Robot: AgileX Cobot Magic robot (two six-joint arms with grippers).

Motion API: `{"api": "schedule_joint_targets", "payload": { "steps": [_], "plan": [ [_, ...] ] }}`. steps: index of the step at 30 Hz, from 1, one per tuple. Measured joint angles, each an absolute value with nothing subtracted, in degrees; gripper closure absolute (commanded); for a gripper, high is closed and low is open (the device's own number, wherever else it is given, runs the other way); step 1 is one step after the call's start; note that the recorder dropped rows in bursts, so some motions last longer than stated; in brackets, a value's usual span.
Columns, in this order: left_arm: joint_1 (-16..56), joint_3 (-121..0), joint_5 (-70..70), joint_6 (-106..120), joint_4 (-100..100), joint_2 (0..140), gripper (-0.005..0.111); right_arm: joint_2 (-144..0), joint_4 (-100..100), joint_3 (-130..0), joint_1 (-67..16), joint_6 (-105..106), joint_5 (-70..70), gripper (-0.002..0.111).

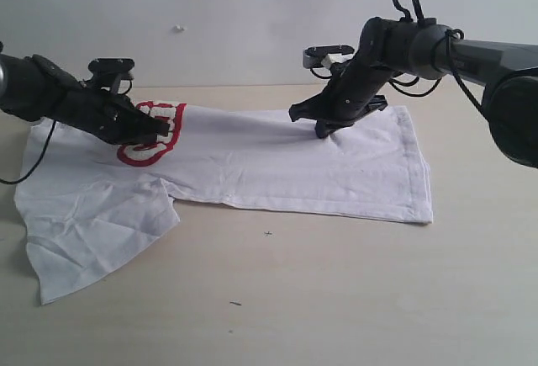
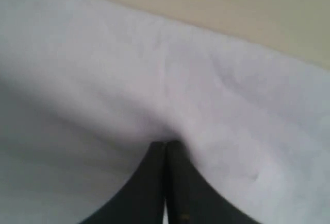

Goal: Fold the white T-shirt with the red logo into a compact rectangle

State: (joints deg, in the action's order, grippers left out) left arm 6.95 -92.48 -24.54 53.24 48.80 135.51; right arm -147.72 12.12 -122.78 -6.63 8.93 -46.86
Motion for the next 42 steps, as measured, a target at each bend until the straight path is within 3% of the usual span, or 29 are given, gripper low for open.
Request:
{"api": "schedule_joint_targets", "payload": {
  "steps": [19, 29, 42],
  "plan": [
    [3.9, -89.2, -28.5, 52.6, 40.4, 129.5, 0.107, -149.0, -3.8, -126.3, -5.4, 0.0, -47.2, 0.108],
    [3.9, -88.2, -38.6, 43.8, 22.0, 128.4, 0.107, -147.9, -4.4, -126.4, -4.5, -1.7, -48.1, 0.108],
    [7.6, -76.4, -46.6, 41.0, 19.9, 110.9, 0.107, -143.7, 1.7, -126.4, -4.2, 1.9, -53.0, 0.108]
  ]
}}
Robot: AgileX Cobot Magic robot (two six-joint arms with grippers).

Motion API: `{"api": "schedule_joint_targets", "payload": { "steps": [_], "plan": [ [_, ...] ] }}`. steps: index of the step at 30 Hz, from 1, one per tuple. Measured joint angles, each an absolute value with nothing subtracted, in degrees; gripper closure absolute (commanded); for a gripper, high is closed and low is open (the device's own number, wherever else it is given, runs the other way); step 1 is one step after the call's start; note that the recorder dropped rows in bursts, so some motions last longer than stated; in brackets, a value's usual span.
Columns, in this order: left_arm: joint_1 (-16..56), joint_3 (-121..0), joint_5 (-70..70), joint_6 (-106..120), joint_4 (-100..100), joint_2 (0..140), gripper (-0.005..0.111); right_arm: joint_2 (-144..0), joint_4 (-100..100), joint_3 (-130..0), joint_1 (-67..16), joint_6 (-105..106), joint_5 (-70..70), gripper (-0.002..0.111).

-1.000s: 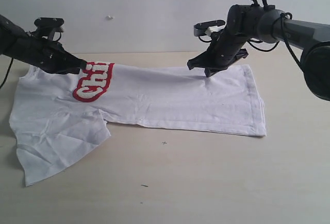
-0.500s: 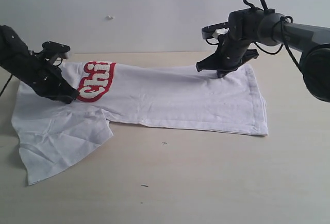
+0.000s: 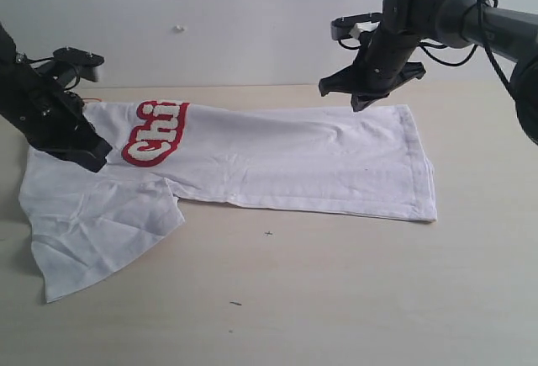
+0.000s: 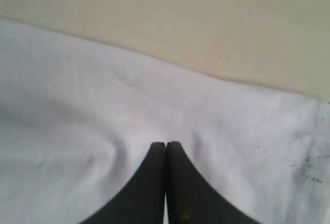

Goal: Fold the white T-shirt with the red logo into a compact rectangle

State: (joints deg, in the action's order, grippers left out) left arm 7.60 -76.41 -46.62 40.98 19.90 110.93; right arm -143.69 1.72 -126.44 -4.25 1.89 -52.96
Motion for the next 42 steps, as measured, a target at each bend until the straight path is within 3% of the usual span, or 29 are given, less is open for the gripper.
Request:
{"api": "schedule_joint_targets", "payload": {
  "steps": [6, 16, 19, 27, 29, 31, 32, 34, 39, 42],
  "plan": [
    [11.2, -68.5, -44.1, 39.8, 18.1, 100.4, 0.107, -140.0, 6.7, -122.5, -4.2, 6.3, -52.5, 0.108],
    [11.3, -63.6, -39.6, 36.6, 17.4, 97.8, 0.107, -116.0, 7.7, -90.8, -4.2, 6.4, -27.3, 0.108],
    [11.6, -62.6, -40.7, 37.0, 17.4, 97.8, 0.107, -113.0, 7.4, -85.8, -4.2, 6.3, -26.1, 0.108],
    [21.7, -55.7, -41.3, 36.2, 14.5, 97.8, 0.107, -111.7, 7.0, -77.6, -4.2, 6.0, -26.8, 0.108],
    [23.3, -53.7, -39.2, 35.1, 13.0, 97.8, 0.101, -111.4, 6.4, -74.3, -4.2, 6.0, -24.6, 0.108],
    [23.6, -53.6, -38.0, 34.6, 12.5, 97.8, 0.082, -111.6, 6.0, -71.7, -4.2, 5.9, -22.8, 0.108],
    [23.6, -53.6, -37.8, 34.5, 12.5, 98.0, 0.059, -111.7, 5.8, -71.2, -4.2, 5.9, -22.3, 0.108],
    [23.6, -52.9, -36.2, 34.5, 12.3, 99.3, 0.034, -112.5, 4.7, -70.6, -4.2, 6.0, -21.6, 0.108],
    [23.6, -51.7, -28.9, 30.6, 8.9, 104.3, 0.038, -114.5, 4.1, -70.6, -4.2, 6.0, -21.0, 0.108],
    [23.6, -51.7, -24.7, 29.7, 8.5, 105.4, 0.053, -114.5, 3.9, -70.6, -4.2, 6.0, -20.5, 0.108]
  ]
}}
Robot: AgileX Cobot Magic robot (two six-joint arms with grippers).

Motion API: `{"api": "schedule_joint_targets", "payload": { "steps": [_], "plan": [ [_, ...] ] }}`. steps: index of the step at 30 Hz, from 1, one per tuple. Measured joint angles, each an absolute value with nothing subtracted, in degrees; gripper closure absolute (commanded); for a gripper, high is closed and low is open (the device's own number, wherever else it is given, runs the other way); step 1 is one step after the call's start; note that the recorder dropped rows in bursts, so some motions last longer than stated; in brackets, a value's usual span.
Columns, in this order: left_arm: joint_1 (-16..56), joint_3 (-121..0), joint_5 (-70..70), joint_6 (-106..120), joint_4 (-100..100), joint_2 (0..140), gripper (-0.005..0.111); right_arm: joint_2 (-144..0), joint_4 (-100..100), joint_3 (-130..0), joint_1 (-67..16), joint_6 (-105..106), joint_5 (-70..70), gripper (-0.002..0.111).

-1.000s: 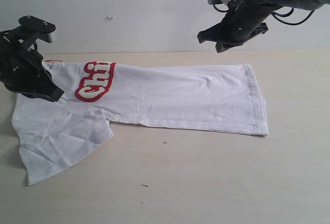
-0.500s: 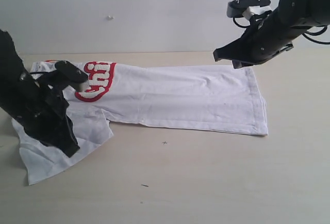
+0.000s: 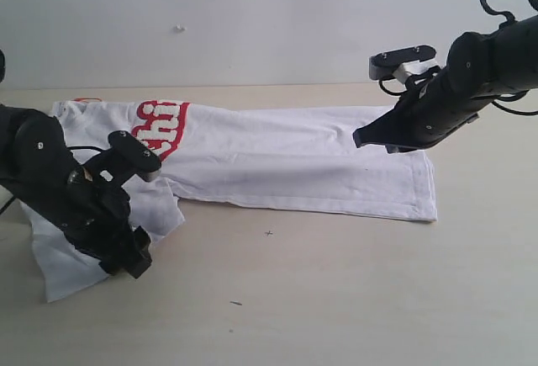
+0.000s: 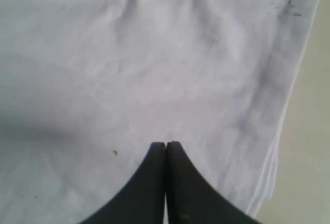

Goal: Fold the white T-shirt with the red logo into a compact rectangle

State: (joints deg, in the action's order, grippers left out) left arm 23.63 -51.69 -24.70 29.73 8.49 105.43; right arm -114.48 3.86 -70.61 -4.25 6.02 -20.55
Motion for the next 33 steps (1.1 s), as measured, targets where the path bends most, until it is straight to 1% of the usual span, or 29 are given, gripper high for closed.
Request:
{"api": "schedule_joint_targets", "payload": {
  "steps": [1, 5, 7, 9, 15, 18, 25, 29, 33],
  "plan": [
    [23.6, -51.7, -23.4, 29.6, 8.0, 105.8, 0.061, -114.5, 3.7, -70.6, -4.2, 6.0, -20.3, 0.108],
    [23.6, -51.7, -21.8, 29.5, 5.3, 106.8, 0.079, -114.5, 2.9, -70.6, -4.2, 6.1, -20.0, 0.108],
    [23.6, -51.7, -22.4, 29.5, 3.9, 107.3, 0.091, -114.5, 2.9, -70.6, -4.2, 6.1, -20.0, 0.108],
    [23.6, -51.7, -23.1, 29.4, 3.2, 107.6, 0.105, -114.5, 2.8, -70.6, -4.2, 6.1, -20.0, 0.108],
    [23.6, -51.7, -24.6, 29.7, 1.7, 107.2, 0.107, -114.5, 2.8, -70.6, -4.2, 6.1, -19.9, 0.108],
    [23.6, -52.3, -27.9, 29.7, -1.4, 106.0, 0.107, -114.5, 2.6, -70.6, -4.2, 6.1, -19.9, 0.108],
    [23.6, -57.8, -34.8, 29.7, -12.4, 104.0, 0.107, -114.5, 2.2, -70.6, -4.2, 6.2, -19.9, 0.108],
    [23.6, -61.2, -34.0, 29.7, -17.2, 103.8, 0.107, -114.5, 1.9, -70.6, -4.2, 6.2, -19.9, 0.108],
    [23.6, -62.9, -28.2, 29.7, -24.1, 103.8, 0.107, -114.5, 1.8, -70.6, -4.2, 6.2, -19.9, 0.108]
  ]
}}
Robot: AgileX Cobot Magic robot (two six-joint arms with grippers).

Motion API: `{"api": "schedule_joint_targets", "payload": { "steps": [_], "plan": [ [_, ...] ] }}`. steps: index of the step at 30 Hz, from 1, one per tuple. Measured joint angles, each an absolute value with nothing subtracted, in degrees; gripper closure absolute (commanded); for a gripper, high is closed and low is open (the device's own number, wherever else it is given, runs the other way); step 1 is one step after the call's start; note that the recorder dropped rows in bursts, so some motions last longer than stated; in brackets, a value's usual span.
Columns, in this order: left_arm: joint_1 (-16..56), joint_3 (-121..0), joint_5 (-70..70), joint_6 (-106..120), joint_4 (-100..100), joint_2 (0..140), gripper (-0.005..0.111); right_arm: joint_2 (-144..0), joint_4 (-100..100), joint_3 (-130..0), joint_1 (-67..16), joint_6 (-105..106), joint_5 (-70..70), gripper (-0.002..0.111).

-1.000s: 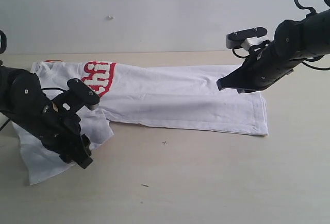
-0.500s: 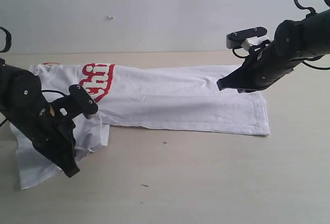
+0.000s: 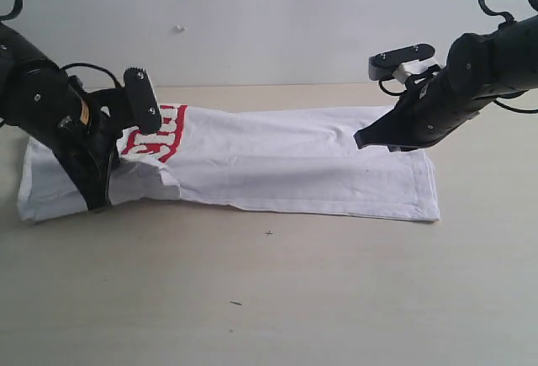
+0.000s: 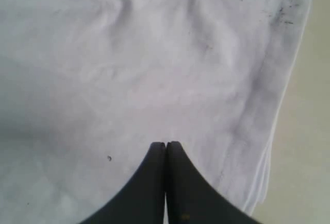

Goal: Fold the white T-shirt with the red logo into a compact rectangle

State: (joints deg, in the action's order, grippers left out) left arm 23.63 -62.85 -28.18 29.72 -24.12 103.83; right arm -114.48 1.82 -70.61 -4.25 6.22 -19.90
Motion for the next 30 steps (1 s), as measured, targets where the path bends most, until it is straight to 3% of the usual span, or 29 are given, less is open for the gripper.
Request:
{"api": "schedule_joint_targets", "payload": {
  "steps": [14, 30],
  "plan": [
    [23.6, -63.9, -12.3, 29.7, -52.3, 111.2, 0.107, -114.5, 1.5, -70.6, -4.2, 6.2, -17.2, 0.108],
    [22.4, -75.8, -10.3, 16.2, -54.5, 119.6, 0.103, -115.0, 0.0, -70.6, -4.2, 6.2, -12.6, 0.108]
  ]
}}
